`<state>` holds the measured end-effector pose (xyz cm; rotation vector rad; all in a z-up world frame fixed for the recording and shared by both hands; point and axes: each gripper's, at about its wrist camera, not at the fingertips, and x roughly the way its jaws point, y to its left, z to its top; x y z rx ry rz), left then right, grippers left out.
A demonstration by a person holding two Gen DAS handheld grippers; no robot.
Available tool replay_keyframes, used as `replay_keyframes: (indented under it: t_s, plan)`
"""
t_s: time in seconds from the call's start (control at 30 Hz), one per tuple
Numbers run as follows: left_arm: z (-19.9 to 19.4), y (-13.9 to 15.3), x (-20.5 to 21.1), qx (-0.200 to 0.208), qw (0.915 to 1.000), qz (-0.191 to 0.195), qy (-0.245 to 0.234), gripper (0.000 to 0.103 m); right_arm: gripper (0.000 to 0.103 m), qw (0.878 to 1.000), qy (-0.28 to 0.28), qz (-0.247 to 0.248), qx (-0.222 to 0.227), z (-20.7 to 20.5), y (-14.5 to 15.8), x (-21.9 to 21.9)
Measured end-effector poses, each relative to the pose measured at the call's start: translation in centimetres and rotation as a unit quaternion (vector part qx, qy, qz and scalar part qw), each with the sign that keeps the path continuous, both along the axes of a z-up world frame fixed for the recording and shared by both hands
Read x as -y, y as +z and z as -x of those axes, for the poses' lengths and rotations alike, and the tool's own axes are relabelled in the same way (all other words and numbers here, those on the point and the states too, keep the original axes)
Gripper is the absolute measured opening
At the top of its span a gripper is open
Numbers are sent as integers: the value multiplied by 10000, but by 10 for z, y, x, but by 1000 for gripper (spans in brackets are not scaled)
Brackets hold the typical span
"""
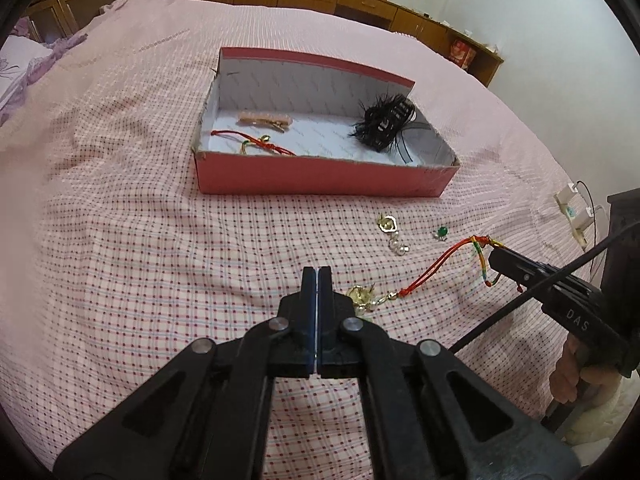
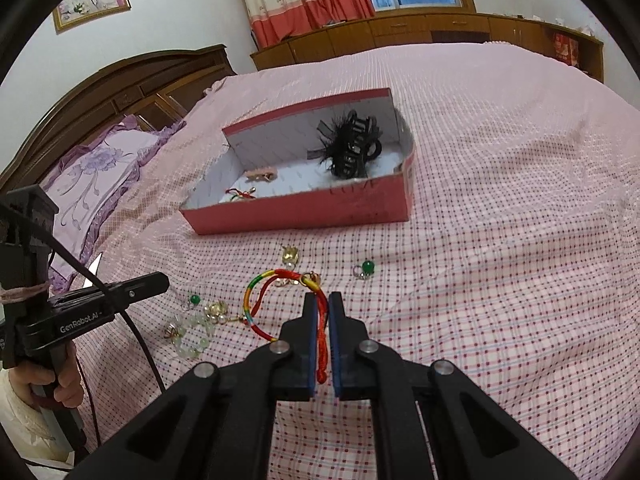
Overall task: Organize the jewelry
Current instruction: 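Grasp the green bead pendant with the left gripper while the right grasps the rainbow bracelet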
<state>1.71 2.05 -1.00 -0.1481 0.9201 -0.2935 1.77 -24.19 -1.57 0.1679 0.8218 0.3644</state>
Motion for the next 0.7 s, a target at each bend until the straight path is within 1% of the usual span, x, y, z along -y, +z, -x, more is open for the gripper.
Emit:
replay_keyframes:
  t_s: [0.17,0.33,0.37,0.4,0.47,0.7]
  plan:
    - [-7,-4,4,-58,10000,-20,9,0,7,10000,0,-29,72,0,6,1]
    - [-12,-13,9,-188,9996,-199,20,0,7,9999,-20,-38,107,1,8,1]
    - [-12,-15,10,-215,9995,-238,23,3,7,9999,-27,-43,109,1,9,2]
    - [-12,-18,10,-239,9994,-254,18,10,7,9999,-34,-46,110,1,9,2]
    - [-13,-22,12,-303,9992,-268,-12,14,7,9999,-42,-55,107,1,9,3]
    - [-17,-39,12,-514,9981,-349,25,14,7,9999,-64,-61,76,1,6,4]
